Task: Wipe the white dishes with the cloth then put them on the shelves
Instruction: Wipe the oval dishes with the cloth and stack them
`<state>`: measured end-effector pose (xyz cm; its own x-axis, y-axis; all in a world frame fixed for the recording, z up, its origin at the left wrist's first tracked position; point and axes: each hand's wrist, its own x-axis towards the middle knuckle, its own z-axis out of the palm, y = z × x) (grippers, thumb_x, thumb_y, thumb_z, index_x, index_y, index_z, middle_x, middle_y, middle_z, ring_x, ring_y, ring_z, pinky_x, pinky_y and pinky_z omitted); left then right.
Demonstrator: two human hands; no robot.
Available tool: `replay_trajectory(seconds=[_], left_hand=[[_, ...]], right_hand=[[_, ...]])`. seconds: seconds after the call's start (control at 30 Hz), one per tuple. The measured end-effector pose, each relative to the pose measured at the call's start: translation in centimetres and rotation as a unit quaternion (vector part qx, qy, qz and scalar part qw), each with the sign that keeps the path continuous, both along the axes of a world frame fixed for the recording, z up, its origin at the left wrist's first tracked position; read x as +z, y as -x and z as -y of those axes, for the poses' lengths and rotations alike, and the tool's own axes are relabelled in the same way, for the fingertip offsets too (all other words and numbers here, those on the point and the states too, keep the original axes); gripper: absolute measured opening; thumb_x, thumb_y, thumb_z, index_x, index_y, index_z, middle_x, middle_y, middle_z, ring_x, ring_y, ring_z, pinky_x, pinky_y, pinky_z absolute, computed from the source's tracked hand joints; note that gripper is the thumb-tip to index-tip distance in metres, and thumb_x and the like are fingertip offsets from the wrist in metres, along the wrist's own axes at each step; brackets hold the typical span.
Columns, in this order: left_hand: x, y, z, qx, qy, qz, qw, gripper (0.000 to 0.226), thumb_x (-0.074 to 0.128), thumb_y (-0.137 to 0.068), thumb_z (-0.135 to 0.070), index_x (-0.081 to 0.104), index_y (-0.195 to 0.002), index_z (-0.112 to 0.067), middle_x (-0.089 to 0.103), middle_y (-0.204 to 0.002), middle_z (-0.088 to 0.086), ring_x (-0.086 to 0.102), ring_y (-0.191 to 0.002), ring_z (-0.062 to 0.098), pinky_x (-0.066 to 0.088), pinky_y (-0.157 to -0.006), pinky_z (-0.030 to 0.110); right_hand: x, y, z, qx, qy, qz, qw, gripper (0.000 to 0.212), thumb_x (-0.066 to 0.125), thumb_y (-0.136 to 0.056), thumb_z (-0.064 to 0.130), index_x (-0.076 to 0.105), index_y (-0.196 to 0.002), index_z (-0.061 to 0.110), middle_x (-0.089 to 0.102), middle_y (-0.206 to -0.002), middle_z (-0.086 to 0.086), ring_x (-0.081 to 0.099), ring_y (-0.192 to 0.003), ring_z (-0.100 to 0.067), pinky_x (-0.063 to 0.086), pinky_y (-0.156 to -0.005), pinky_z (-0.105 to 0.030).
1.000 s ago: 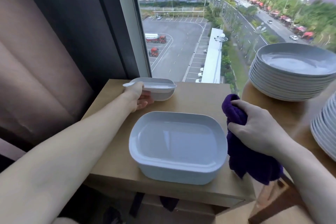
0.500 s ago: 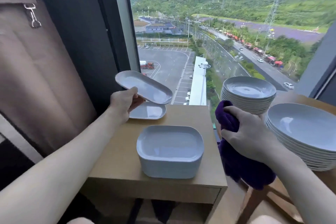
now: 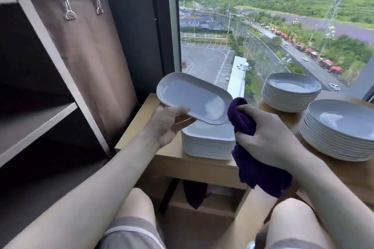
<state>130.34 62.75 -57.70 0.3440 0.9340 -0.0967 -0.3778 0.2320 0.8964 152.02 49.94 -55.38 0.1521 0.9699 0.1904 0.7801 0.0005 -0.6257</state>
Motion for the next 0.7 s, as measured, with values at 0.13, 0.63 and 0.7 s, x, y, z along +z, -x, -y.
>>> replay_trajectory(seconds=[0.13,0.63,0.7], left_hand=[[-0.9,0.6,2.9,-0.047,0.032,0.021,0.998,0.047,0.058,-0.094,0.011,0.057,-0.139,-0.004,0.068,-0.132,0.025,0.072,-0.107,0.038,0.064,-0.086,0.047],[-8.4,2.3,8.2,-0.166,0.191,0.170,0.952,0.062,0.041,-0.081,-0.013,0.066,-0.137,-0.004,0.059,-0.144,0.026,0.056,-0.131,0.054,0.040,-0.109,0.075],[-8.8,1.9,8.7,-0.153,0.210,0.146,0.954,0.057,0.049,-0.092,-0.026,0.059,-0.145,-0.007,0.061,-0.144,0.025,0.056,-0.133,0.051,0.038,-0.110,0.074]], right_hand=[[-0.9,2.1,0.5,0.010,-0.003,0.035,0.999,0.051,0.055,-0.072,0.040,0.053,-0.122,0.047,0.063,-0.098,0.017,0.061,-0.089,-0.016,0.053,-0.081,-0.040],[-9.0,0.9,5.5,0.001,0.110,0.225,0.968,0.042,0.052,-0.091,0.044,0.041,-0.131,0.040,0.055,-0.123,0.000,0.063,-0.089,-0.031,0.043,-0.071,-0.037],[-9.8,1.2,5.9,-0.001,0.127,0.244,0.961,0.037,0.052,-0.091,0.042,0.042,-0.126,0.036,0.054,-0.120,-0.001,0.063,-0.086,-0.031,0.041,-0.069,-0.036]])
